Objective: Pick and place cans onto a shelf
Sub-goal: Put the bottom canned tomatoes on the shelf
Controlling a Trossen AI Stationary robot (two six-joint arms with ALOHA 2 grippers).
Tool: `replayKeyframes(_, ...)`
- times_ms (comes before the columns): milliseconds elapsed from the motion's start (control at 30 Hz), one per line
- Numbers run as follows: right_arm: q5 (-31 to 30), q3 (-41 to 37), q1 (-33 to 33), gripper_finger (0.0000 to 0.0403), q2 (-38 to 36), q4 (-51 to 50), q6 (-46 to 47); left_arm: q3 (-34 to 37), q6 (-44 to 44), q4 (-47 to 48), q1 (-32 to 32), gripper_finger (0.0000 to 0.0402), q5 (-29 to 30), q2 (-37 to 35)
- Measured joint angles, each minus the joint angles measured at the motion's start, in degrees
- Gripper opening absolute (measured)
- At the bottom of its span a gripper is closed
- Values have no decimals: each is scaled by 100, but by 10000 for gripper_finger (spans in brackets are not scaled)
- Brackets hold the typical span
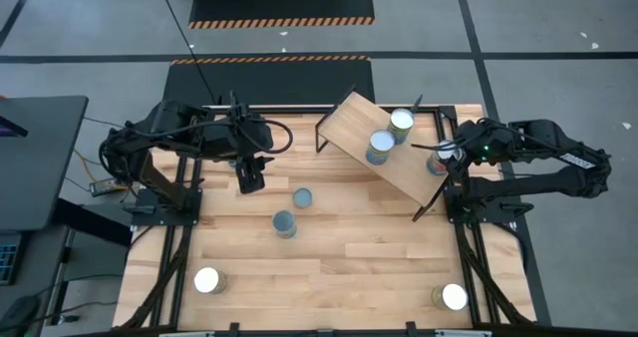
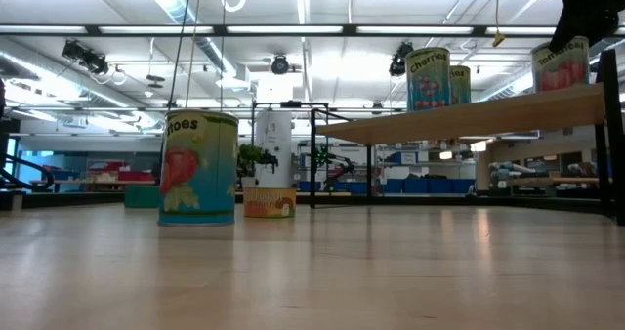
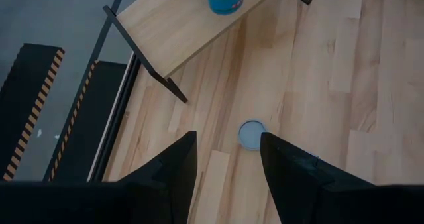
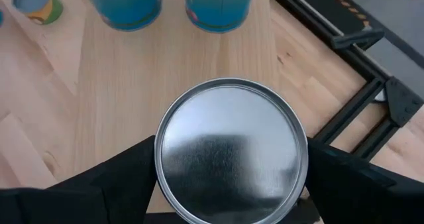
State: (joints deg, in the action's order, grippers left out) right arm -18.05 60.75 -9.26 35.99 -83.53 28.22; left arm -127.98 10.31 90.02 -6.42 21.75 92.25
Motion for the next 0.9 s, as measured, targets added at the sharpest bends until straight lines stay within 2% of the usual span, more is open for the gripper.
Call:
replayKeyframes(367,-272,0,0,397,0,-191,160,0,1,0,0,172,-1,2)
replayKeyframes(567,-115,0,0,397,0,-46,160,0,-16,0,0,172,-1,2)
replayKeyframes(900,-287,26,0,399,6,173,-93,0,-49,0,0,172,-1,2)
